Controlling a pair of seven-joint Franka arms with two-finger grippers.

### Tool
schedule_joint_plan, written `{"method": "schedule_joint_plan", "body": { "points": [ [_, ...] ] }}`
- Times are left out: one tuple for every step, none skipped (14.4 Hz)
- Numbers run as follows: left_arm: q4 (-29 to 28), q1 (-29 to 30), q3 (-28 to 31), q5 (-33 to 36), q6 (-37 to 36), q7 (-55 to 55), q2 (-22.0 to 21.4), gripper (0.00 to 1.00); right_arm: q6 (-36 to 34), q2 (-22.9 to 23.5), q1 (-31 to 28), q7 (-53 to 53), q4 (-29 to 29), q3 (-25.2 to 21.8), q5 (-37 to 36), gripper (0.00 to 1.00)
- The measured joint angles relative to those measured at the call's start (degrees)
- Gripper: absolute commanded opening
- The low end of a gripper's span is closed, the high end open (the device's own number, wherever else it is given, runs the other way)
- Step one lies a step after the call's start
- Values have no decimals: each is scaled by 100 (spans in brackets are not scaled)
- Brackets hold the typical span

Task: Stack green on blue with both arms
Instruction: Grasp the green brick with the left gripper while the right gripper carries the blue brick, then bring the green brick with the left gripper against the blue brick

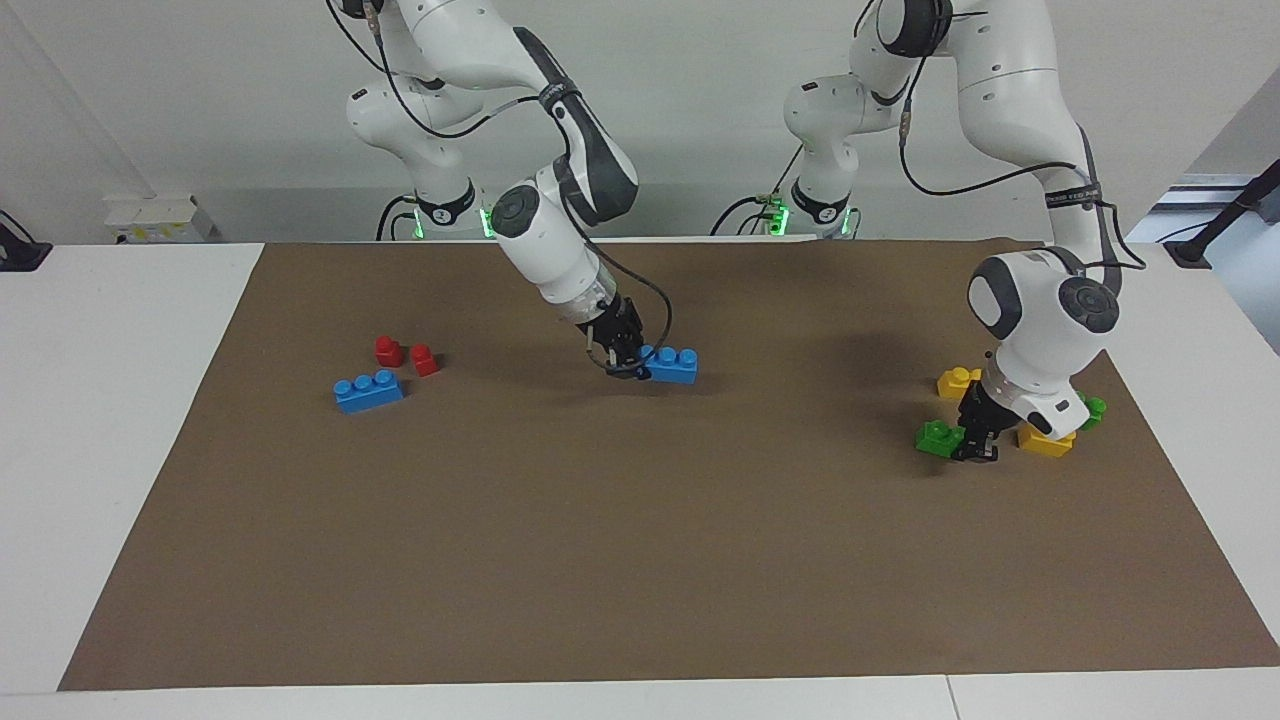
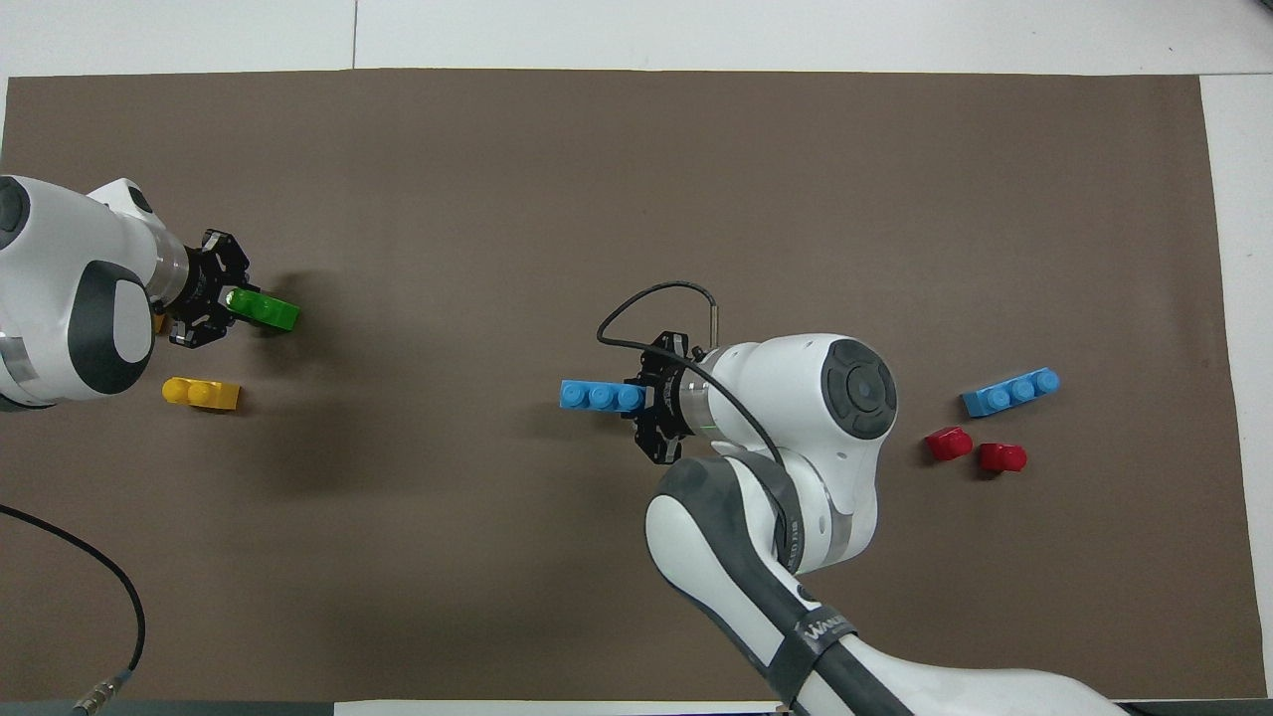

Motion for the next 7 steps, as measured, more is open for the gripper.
{"method": "schedule_joint_plan", "body": {
  "points": [
    [14,-20,-31,0,-153,-190,-107,0,155,54,123,-257,-62,3,271,0],
    [24,-83,-47,-1,-360,-403,-255,0,272,122,194,-598,-96,5,615,0],
    [29,-180,-55,-8,-577,-642,-417,0,343,199,225,-988,-106,5,985,0],
    [32,-318,-63,-24,-788,-930,-586,0,379,272,230,-1374,-106,3,1312,0],
    [32,-490,-71,-44,-951,-1234,-734,0,381,331,229,-1687,-106,-8,1555,0],
    [30,-689,-76,-52,-1077,-1587,-857,0,381,377,227,-1883,-106,-21,1702,0],
    [28,-906,-82,-55,-1172,-1993,-957,0,382,403,226,-1963,-105,-31,1758,0]
  ]
}}
